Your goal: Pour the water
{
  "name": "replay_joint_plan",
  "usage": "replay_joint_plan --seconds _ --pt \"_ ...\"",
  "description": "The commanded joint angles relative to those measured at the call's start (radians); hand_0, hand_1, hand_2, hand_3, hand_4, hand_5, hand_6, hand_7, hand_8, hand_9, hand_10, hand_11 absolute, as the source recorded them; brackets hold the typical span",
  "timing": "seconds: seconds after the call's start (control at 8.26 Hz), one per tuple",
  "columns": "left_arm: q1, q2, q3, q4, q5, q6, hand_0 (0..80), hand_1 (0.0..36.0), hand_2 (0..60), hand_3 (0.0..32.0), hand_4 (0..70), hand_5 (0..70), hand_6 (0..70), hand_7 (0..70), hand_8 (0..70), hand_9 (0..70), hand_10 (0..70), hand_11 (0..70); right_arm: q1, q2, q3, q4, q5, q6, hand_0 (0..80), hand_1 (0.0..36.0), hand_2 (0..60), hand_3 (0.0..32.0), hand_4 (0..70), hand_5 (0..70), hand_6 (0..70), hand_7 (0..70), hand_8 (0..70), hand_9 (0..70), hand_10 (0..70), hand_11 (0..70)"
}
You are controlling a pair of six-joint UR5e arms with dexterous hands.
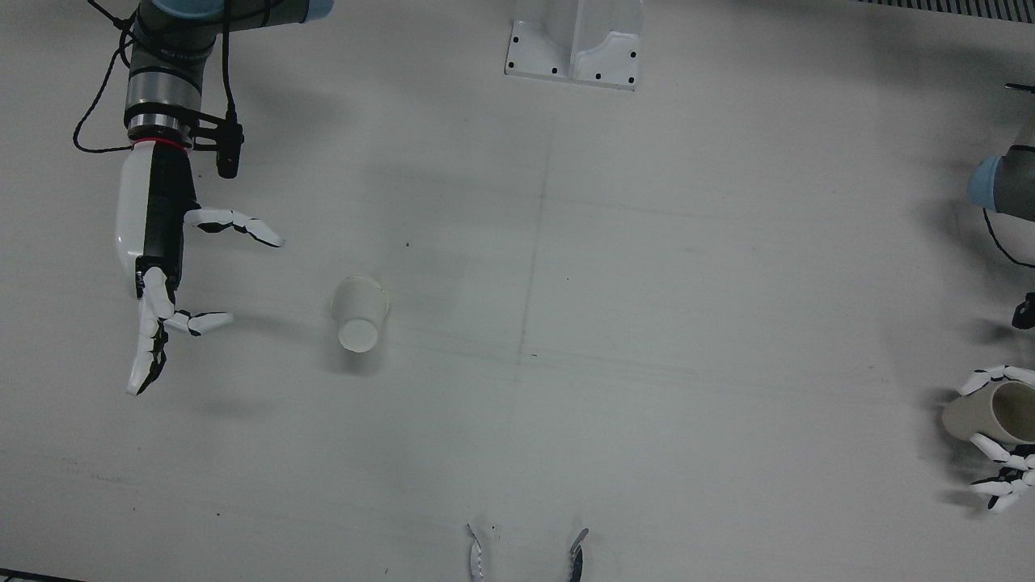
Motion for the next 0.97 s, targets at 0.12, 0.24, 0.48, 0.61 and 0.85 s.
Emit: replay_joint_plan --seconds 0.12,0.24,0.48,0.61,0.85 --pt "-0.024 0.023 0.044 -0.035 -0.002 0.001 53.2 36.0 60.0 0.0 39.1 70.0 17.2 25.5 7.5 12.4 9.2 15.4 -0.021 -0.001 -0.003 0.0 0.015 0.001 42.5 12.4 21.5 0.0 13.5 47.4 0.6 0.0 0.0 0.0 2.6 4.6" --pt "-0.026 0.025 0.097 -0.072 -0.003 0.001 52.8 36.0 60.0 0.0 38.0 70.0 16.7 24.7 7.4 12.2 9.3 15.5 -0.023 -0.001 -0.005 0.0 0.015 0.0 42.2 12.2 21.8 0.0 14.0 47.4 0.6 0.0 0.0 0.0 2.6 4.6" --pt "-0.024 0.046 0.109 -0.1 -0.003 0.008 52.4 36.0 60.0 0.0 37.1 70.0 16.2 24.0 7.1 11.8 9.0 15.2 -0.026 -0.001 -0.004 0.0 0.015 0.0 42.2 12.3 21.7 0.0 13.6 46.5 0.7 0.0 0.0 0.0 2.8 4.8" --pt "-0.026 0.048 0.107 -0.105 -0.003 0.006 52.4 36.0 60.0 0.0 36.6 70.0 15.9 23.6 7.0 11.6 9.0 15.1 -0.026 -0.001 -0.004 0.0 0.015 0.001 42.3 12.2 21.1 0.0 13.0 46.2 0.6 0.0 0.0 0.0 2.8 4.9" --pt "-0.024 0.06 0.1 -0.118 -0.002 0.011 55.3 32.5 52.6 0.0 30.4 43.3 10.3 12.4 1.6 1.9 7.2 12.5 -0.029 -0.001 -0.004 0.0 0.015 0.001 42.6 12.2 19.9 0.0 11.1 45.9 0.3 0.0 0.0 0.0 2.7 4.8"
